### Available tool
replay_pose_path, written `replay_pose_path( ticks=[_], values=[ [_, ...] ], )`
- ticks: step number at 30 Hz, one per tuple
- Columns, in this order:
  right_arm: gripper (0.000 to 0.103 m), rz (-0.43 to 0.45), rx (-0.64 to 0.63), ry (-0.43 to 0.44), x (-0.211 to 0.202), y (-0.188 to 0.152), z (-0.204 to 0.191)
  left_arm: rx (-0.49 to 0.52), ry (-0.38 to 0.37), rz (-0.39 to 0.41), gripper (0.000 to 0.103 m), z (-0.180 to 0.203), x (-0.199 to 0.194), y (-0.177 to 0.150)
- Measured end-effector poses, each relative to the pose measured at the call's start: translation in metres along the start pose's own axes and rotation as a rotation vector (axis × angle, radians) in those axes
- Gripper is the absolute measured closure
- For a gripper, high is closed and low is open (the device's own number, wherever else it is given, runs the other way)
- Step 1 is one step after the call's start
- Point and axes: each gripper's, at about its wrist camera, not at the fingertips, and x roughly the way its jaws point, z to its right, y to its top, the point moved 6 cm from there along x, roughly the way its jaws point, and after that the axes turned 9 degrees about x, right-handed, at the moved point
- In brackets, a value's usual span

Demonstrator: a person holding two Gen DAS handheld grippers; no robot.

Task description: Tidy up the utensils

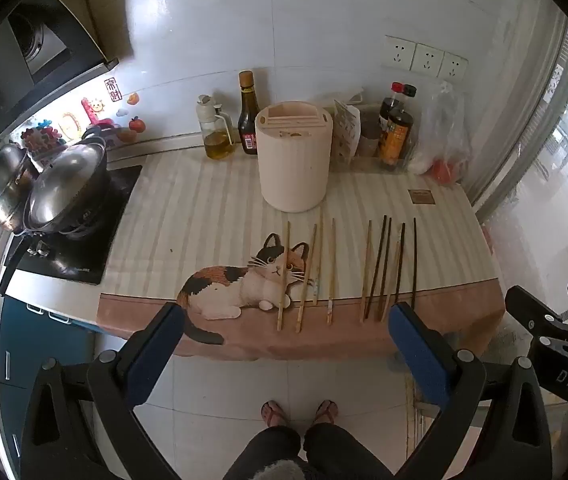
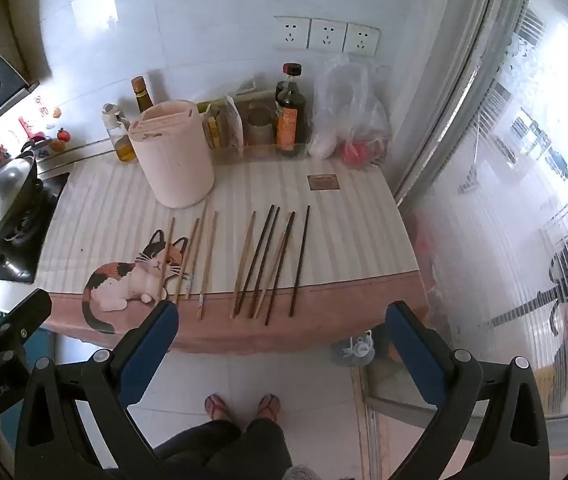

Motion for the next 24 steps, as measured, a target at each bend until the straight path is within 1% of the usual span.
replay_pose_path(
  ticks=[2,7,8,16,19,24],
  values=[
    [0.000,-0.014,0.006,0.013,0.000,-0.001,0.000,0.000,0.000,-0.002,0.000,0.000,0.000,0.000],
    [0.000,-0.007,0.007,0.011,-0.001,0.001,0.004,-0.001,-0.003,0.000,0.000,0.001,0.000,0.000],
    [0.000,-0.001,0.003,-0.001,-0.002,-0.001,0.000,-0.002,-0.004,-0.003,0.000,0.001,0.001,0.000],
    [0.000,0.004,0.003,-0.008,-0.005,0.000,0.000,-0.006,-0.007,0.004,0.000,-0.002,-0.004,0.000],
    [0.000,0.007,0.006,-0.007,-0.006,0.004,0.002,-0.010,-0.005,0.009,0.000,-0.004,-0.007,0.004],
    [0.000,0.022,0.008,-0.007,-0.011,0.003,0.008,-0.010,-0.005,0.016,0.000,0.002,-0.012,0.009]
  ],
)
